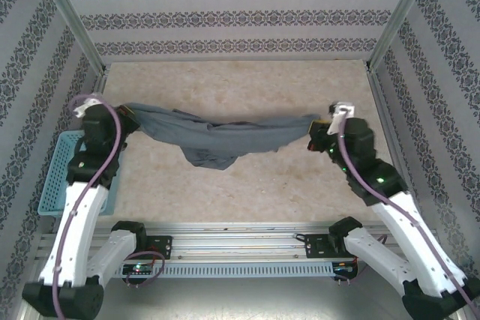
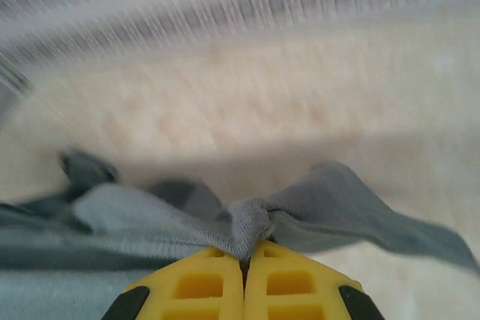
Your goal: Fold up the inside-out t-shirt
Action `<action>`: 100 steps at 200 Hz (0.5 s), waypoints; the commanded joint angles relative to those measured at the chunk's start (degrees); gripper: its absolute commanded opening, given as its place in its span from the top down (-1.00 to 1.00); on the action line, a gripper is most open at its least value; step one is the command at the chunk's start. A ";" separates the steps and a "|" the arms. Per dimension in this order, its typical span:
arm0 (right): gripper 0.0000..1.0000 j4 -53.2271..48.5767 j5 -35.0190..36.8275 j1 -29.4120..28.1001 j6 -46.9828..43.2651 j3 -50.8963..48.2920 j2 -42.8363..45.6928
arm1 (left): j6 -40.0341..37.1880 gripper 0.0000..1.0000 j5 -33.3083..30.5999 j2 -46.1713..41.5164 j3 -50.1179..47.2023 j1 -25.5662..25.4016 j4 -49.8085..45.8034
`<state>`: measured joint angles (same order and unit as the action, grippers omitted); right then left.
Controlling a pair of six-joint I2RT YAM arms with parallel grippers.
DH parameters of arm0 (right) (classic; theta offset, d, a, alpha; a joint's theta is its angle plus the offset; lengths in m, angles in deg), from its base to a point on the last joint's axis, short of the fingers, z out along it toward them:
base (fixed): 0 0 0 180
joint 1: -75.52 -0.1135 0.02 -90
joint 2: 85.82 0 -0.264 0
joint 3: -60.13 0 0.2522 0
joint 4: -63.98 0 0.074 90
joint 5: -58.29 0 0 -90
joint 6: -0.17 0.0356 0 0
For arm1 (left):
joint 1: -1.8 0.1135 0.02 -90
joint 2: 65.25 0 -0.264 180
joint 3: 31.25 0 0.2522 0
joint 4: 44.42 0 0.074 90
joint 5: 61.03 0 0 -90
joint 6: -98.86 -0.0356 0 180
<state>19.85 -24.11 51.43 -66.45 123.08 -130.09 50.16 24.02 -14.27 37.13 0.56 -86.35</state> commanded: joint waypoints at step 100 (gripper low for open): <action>1.00 6.45 -4.23 0.58 3.16 -8.12 3.88 | 2.32 1.00 6.06 11.08 10.41 5.92 0.70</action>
<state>21.29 -25.69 53.24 -59.85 108.96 -126.90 53.48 31.76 -5.05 35.07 5.07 -87.66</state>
